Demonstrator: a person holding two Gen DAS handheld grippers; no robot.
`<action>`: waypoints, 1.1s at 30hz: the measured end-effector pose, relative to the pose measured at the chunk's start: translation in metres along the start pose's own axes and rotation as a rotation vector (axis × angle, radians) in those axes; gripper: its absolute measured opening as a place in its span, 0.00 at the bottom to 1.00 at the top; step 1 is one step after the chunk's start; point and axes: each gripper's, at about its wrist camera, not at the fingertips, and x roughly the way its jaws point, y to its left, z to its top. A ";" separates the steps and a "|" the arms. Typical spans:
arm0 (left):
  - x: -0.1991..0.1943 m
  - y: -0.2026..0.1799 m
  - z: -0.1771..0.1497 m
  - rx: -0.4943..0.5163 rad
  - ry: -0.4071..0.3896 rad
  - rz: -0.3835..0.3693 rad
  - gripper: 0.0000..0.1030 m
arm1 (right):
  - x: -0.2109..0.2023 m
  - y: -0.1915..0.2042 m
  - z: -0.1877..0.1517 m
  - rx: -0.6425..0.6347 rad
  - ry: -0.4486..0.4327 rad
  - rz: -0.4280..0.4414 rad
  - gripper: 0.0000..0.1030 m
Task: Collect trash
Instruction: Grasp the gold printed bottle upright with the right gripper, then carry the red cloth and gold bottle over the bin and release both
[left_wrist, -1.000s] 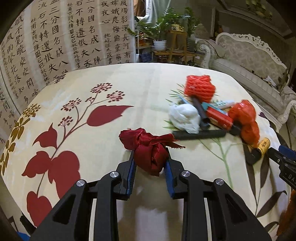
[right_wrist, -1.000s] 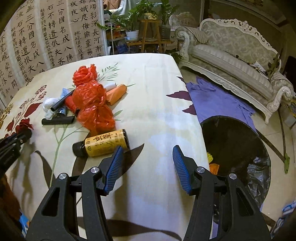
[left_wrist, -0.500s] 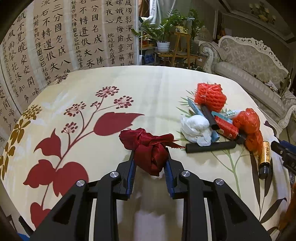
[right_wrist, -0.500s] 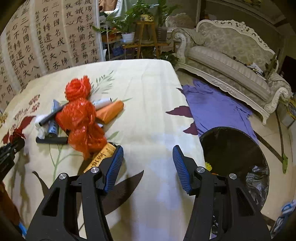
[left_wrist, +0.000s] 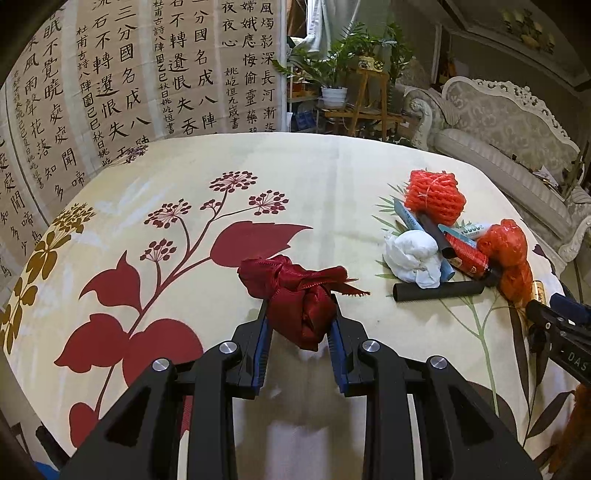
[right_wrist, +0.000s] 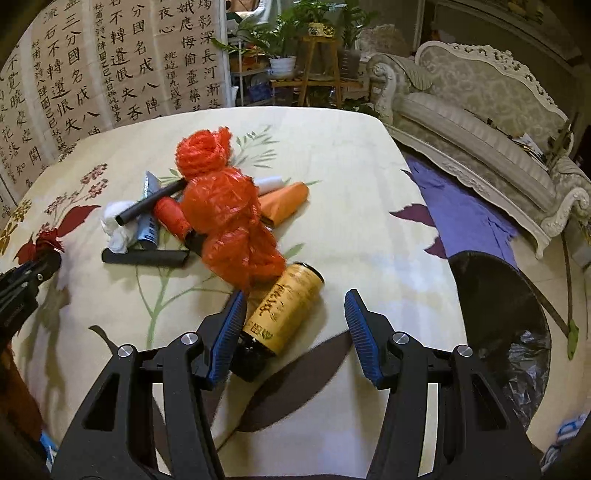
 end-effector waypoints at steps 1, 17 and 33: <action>0.000 0.000 0.000 -0.001 0.001 -0.001 0.28 | 0.000 -0.002 -0.001 0.004 0.001 -0.004 0.52; -0.002 -0.004 -0.002 0.016 -0.008 0.009 0.28 | 0.005 -0.011 -0.008 0.016 0.017 0.016 0.23; -0.024 -0.046 -0.004 0.076 -0.052 -0.058 0.28 | -0.035 -0.057 -0.020 0.103 -0.101 -0.015 0.23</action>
